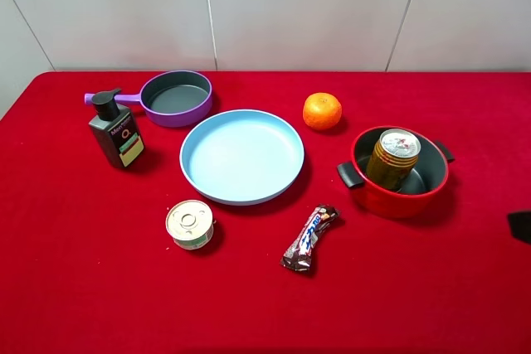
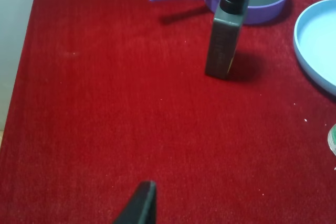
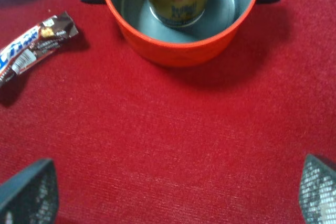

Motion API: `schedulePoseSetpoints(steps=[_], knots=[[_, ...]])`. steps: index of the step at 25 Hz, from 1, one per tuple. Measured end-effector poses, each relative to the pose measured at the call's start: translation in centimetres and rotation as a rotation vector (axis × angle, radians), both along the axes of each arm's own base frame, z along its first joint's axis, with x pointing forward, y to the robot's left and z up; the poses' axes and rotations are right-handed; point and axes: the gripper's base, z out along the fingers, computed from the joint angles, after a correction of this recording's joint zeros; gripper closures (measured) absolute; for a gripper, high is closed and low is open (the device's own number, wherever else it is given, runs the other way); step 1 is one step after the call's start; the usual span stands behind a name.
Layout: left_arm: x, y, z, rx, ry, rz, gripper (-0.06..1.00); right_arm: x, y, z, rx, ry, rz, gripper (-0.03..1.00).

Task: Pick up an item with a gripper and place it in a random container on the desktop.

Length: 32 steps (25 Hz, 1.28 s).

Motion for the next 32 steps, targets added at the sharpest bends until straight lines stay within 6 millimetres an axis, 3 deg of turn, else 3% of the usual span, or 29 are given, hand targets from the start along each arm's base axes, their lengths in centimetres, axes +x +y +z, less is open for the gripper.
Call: schedulePoseSetpoints(steps=[23,32], knots=[[0.0,0.0,0.0,0.0,0.0,0.0,-0.05,-6.4,-2.1,0.7,0.138,-0.441,-0.024,0.27],[0.0,0.0,0.0,0.0,0.0,0.0,-0.05,-6.6,-2.3,0.7,0.14,-0.462,-0.038,0.27]])
